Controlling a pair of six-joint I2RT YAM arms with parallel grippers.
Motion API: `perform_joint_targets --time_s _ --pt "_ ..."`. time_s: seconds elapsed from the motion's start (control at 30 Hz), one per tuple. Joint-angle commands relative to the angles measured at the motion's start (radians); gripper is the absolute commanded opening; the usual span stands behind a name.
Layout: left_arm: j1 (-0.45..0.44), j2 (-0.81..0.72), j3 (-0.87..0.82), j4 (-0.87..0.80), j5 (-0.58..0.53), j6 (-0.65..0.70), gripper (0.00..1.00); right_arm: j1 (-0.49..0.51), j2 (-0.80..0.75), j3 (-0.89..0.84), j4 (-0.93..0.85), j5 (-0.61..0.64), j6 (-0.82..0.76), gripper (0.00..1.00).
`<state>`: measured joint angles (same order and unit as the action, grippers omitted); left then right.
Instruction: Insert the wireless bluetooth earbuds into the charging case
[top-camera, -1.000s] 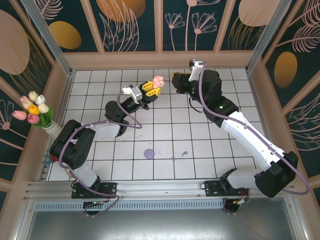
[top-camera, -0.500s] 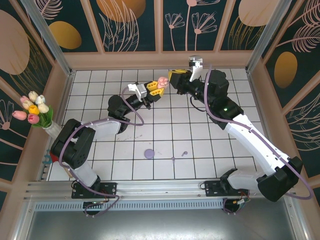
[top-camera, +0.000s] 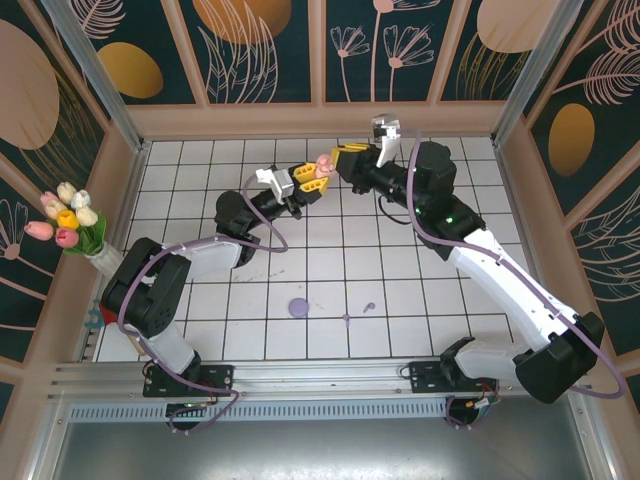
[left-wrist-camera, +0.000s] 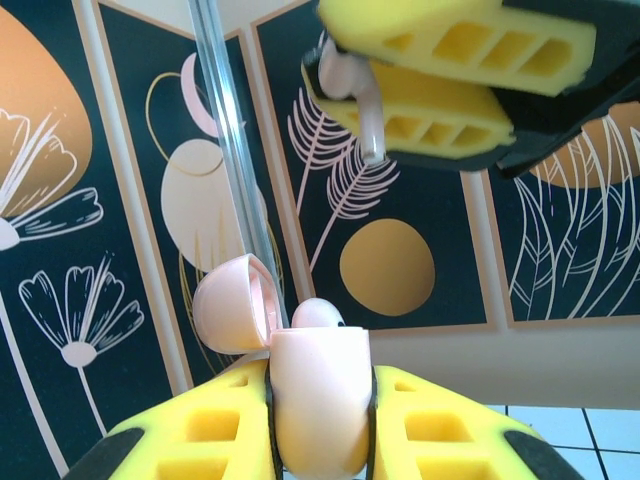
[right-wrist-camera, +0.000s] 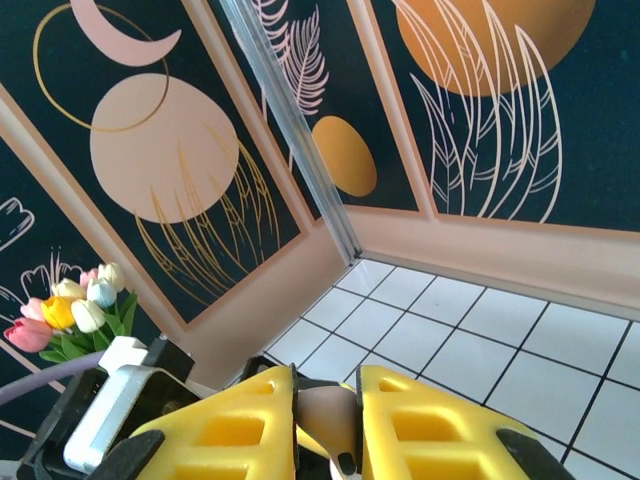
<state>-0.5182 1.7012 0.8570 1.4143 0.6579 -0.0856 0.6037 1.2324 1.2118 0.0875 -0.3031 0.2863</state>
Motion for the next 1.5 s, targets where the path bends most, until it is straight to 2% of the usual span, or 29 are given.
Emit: perform_joint_targets --time_s 0.0,0.23,1.47 --pt "-0.005 0.006 0.01 0.104 0.007 -0.033 0.0 0.006 -0.018 -0.027 0.084 -0.044 0.033 0.18" --pt "-0.005 0.007 0.004 0.154 0.0 -0.066 0.0 0.007 -0.021 -0.047 0.116 -0.051 0.047 0.18" --pt "-0.005 0.037 0.003 0.168 -0.001 -0.085 0.0 0.013 0.08 -0.014 0.125 -0.057 0.037 0.18"
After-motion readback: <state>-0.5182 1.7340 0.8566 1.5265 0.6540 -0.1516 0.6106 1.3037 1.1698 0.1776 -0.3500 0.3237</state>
